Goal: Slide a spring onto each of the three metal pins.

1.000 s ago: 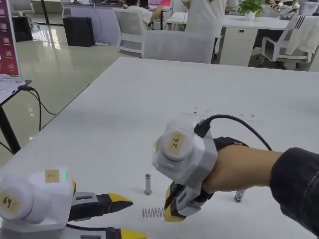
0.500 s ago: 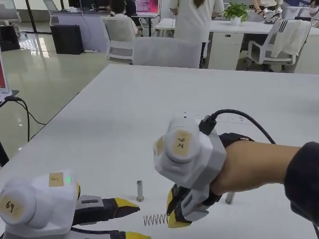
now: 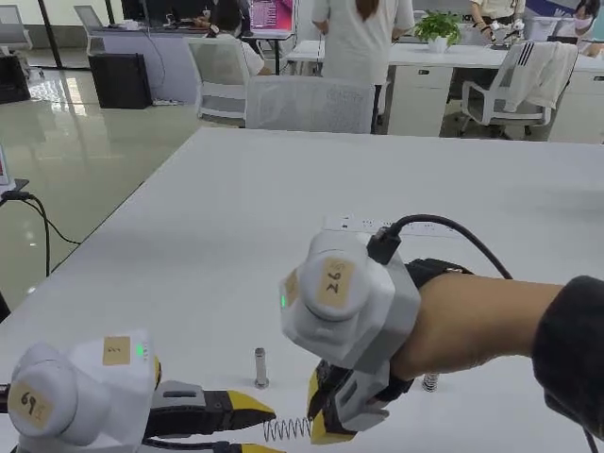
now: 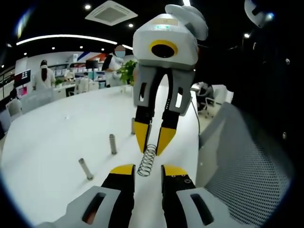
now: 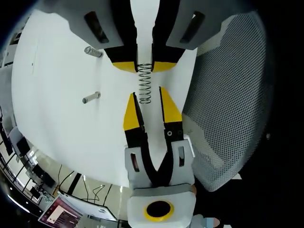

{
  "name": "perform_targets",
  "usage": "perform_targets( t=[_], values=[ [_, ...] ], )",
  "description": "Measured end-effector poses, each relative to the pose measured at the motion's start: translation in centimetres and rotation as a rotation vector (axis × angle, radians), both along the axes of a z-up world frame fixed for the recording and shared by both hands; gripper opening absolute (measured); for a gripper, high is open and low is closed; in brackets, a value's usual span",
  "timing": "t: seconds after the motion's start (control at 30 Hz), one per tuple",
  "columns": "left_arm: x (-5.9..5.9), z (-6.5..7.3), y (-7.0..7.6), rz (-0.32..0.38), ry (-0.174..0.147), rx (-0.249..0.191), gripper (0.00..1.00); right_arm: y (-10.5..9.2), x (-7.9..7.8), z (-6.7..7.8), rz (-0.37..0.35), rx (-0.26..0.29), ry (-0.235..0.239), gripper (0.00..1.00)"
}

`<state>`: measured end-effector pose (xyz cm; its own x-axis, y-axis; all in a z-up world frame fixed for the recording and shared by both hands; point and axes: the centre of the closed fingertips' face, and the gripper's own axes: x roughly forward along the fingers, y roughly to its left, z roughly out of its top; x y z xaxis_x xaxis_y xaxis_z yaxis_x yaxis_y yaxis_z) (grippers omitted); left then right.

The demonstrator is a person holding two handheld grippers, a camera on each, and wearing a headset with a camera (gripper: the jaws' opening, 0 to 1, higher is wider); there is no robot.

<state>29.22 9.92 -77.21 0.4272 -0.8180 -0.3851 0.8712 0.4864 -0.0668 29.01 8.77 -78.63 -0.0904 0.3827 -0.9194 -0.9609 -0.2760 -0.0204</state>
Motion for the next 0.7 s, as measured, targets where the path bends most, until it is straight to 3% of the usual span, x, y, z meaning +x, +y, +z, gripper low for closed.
perform_targets(
  t=[0.23, 0.43, 0.7],
  values=[
    [-0.1, -0.1, -0.2, -0.014, -0.014, 0.013, 0.07, 0.1, -0.3, 0.1, 0.021, 0.002, -0.003, 0.08],
    [-0.2, -0.2, -0.2, -0.015, -0.006, 0.012, 0.04, 0.1, -0.5, 0.2, 0.033, -0.003, -0.008, 0.08],
    [-0.2, -0.3, -0.2, -0.018, -0.005, 0.016, 0.03, 0.3, -0.4, 1.5, 0.042, 0.015, -0.016, 0.07]
  ],
)
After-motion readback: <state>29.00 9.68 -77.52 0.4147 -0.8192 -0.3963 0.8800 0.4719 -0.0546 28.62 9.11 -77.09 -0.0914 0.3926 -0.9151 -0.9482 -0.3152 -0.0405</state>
